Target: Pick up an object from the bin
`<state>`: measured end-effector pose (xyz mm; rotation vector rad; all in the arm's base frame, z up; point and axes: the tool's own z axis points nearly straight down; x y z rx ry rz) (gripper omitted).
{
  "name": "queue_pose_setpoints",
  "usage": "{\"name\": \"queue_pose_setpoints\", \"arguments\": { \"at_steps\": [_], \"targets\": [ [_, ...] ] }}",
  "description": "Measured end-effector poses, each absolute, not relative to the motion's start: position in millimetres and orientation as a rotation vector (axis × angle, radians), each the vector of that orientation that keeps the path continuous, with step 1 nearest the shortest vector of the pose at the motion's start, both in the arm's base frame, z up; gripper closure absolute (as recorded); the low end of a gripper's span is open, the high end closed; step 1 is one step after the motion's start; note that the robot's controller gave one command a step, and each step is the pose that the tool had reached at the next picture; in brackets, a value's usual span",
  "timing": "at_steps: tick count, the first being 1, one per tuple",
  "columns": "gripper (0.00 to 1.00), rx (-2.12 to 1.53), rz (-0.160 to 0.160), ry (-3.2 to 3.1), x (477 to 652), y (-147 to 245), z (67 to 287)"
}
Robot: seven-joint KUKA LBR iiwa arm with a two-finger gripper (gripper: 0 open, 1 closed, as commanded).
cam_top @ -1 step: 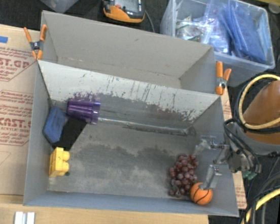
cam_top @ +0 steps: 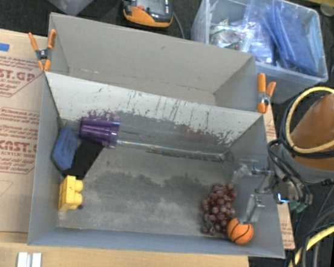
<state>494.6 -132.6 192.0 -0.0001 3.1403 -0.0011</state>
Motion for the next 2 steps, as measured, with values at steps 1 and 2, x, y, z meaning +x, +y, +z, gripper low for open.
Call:
{"name": "queue_pose_setpoints", "arguments": {
  "at_steps": [1,2],
  "targets": [
    [0.0,-0.438,0.03,3.099,532.9,-135.0,79.5],
    [0.0,-0.6,-0.005,3.075,525.2,-145.3,141.6]
  ]
}}
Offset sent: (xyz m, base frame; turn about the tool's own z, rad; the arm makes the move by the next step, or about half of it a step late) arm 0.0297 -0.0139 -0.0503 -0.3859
